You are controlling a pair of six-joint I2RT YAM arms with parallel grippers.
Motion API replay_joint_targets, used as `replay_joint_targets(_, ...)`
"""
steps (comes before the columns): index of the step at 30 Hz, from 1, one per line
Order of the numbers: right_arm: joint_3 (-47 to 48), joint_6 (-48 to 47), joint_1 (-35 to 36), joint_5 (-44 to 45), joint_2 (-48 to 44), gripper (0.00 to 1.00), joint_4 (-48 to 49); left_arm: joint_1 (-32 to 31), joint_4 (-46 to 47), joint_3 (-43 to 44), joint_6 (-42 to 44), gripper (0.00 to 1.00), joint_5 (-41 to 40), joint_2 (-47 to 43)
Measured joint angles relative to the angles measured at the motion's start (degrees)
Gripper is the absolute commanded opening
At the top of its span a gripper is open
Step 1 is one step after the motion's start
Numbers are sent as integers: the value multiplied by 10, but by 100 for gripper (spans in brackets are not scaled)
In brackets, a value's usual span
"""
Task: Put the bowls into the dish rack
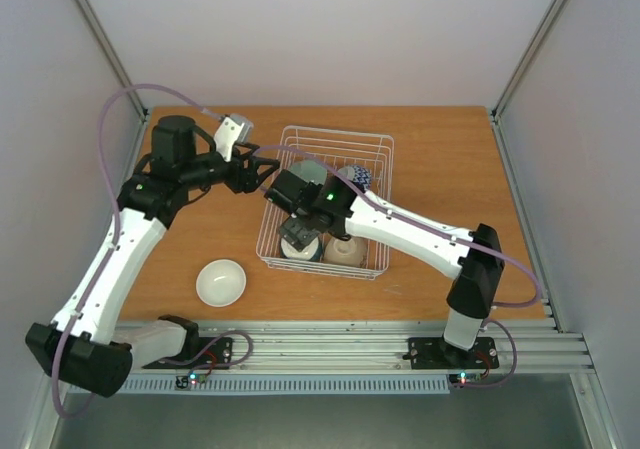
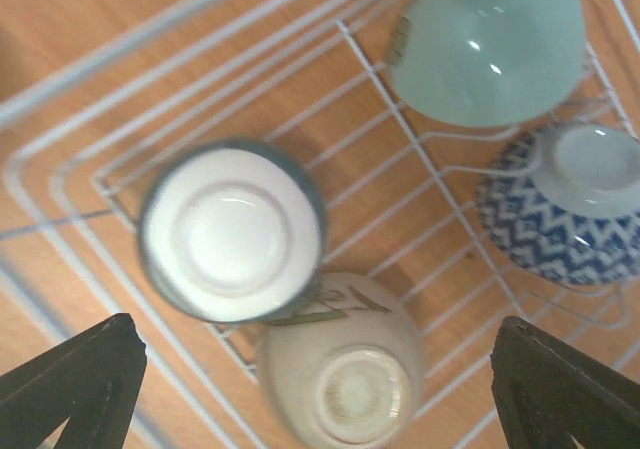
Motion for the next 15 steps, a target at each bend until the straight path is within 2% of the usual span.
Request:
replay_joint_targets(5, 0, 18, 32, -56, -12, 87, 29, 24, -23, 8, 2, 70, 35, -24)
replay_joint_targets(10, 0, 61, 79, -59, -2, 81, 33, 48, -85, 9, 1, 70, 66, -34)
replay_joint_targets(15, 0, 79, 91, -83, 12, 74, 51, 62, -122, 9, 7, 72, 51, -47)
